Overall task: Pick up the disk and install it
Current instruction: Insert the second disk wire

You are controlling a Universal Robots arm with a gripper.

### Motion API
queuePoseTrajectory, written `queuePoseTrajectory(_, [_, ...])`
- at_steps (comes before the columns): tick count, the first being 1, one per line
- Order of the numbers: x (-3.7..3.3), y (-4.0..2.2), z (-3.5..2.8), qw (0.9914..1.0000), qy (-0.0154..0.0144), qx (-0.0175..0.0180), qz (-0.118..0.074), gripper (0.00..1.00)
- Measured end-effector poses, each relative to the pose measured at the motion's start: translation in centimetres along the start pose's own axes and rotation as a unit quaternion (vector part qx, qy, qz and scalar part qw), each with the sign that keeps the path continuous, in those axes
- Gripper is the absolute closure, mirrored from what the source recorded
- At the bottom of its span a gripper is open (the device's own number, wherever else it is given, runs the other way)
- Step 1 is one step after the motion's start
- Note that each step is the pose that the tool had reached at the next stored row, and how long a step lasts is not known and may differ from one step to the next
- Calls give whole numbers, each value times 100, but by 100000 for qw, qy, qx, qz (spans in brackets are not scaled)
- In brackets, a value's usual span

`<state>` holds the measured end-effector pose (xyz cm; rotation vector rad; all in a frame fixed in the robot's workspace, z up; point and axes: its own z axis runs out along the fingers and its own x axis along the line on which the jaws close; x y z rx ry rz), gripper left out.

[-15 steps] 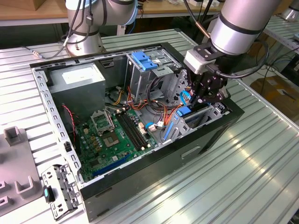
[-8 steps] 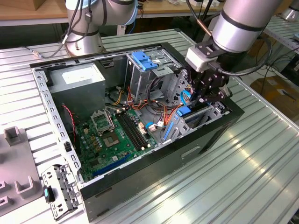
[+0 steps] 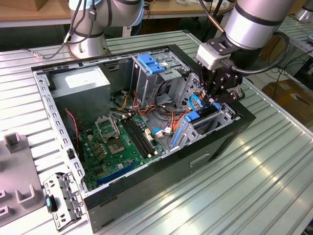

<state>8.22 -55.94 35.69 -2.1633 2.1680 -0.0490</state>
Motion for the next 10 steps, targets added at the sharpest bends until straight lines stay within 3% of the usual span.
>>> queuePoseTrajectory(10, [0,0,0,100000,13,-1,1,89])
